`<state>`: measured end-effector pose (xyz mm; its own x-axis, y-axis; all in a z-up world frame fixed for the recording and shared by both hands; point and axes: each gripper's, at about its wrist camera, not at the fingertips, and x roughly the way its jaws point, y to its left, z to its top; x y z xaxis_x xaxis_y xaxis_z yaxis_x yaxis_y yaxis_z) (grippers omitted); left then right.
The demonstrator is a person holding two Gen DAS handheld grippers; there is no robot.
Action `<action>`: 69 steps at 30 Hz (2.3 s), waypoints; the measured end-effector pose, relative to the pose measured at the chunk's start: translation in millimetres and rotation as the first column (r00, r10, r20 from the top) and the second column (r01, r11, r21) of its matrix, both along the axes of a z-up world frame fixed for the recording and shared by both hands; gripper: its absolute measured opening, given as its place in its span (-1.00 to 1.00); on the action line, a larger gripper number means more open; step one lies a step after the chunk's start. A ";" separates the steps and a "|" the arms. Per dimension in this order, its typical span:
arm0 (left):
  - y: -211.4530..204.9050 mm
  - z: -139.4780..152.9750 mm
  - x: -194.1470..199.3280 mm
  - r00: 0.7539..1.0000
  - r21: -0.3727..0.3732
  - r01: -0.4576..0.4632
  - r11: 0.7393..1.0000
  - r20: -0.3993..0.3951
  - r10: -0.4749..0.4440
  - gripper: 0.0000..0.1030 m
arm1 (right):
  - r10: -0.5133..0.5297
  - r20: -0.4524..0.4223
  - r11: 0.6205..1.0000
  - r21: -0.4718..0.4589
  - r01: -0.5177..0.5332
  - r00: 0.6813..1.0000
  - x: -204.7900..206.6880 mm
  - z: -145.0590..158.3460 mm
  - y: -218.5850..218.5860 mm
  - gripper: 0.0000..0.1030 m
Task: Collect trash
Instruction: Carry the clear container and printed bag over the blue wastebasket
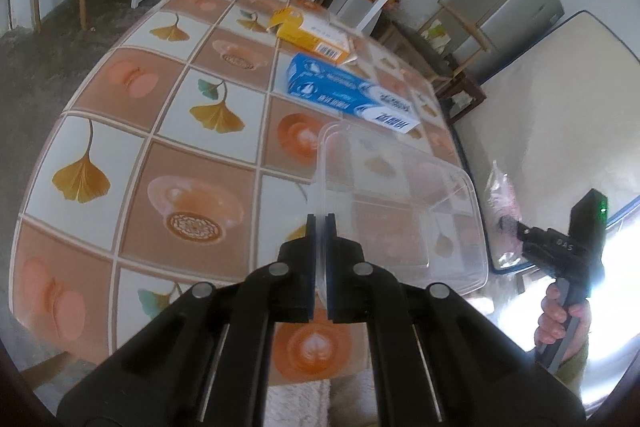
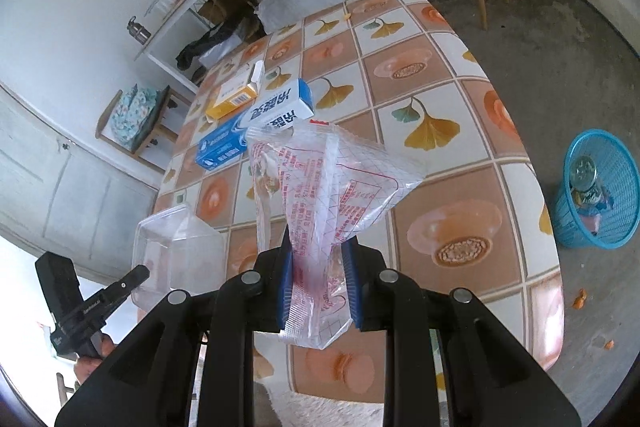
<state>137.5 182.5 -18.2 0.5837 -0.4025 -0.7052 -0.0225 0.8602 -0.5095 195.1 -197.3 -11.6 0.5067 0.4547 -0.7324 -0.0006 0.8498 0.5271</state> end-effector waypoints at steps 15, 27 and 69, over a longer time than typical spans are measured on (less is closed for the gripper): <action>-2.6 16.2 -39.1 0.997 -0.046 -0.007 0.999 0.075 0.011 -0.96 | -0.001 0.033 1.000 0.015 0.001 0.999 -35.7 13.1 1.6 -0.57; -10.7 22.3 -54.3 0.996 -0.037 -0.010 0.999 0.093 0.014 -0.96 | -0.011 0.045 0.998 0.058 0.009 0.999 -49.0 10.8 -11.6 -0.57; -548.8 -56.2 148.1 0.686 0.454 0.699 0.552 -0.208 -0.698 -0.96 | -0.739 -0.114 0.658 0.090 0.748 0.664 -150.4 -139.3 -367.7 -0.57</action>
